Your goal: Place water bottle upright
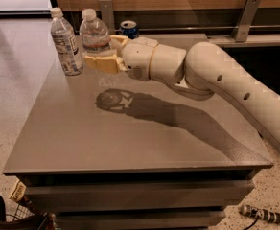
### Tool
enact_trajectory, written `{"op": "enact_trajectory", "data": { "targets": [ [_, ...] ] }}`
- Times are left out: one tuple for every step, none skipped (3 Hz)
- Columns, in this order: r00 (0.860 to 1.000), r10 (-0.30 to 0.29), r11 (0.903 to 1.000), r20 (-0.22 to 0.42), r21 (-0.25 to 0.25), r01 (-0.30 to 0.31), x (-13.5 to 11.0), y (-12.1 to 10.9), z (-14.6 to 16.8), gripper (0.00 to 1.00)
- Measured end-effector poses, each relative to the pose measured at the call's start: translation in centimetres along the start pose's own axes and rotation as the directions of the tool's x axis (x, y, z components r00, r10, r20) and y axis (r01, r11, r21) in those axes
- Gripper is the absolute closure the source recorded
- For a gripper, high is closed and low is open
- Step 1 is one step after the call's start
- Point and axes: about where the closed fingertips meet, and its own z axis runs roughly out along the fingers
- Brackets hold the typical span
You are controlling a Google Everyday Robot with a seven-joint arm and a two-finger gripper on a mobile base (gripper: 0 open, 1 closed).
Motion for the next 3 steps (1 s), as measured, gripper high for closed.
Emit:
{"op": "enact_trajectory", "data": {
  "targets": [
    [0.999, 0.048, 0.9988, 0.007, -0.014, -0.048, 0.7, 0.9, 0.2, 1.0],
    [0.995, 0.092, 0.9954, -0.025, -0.024, -0.092, 1.9, 2.2, 0.5, 1.0],
    [0.995, 0.098, 0.9944, -0.013, -0.038, -0.099, 3.1, 3.4, 0.9, 1.0]
  ]
}}
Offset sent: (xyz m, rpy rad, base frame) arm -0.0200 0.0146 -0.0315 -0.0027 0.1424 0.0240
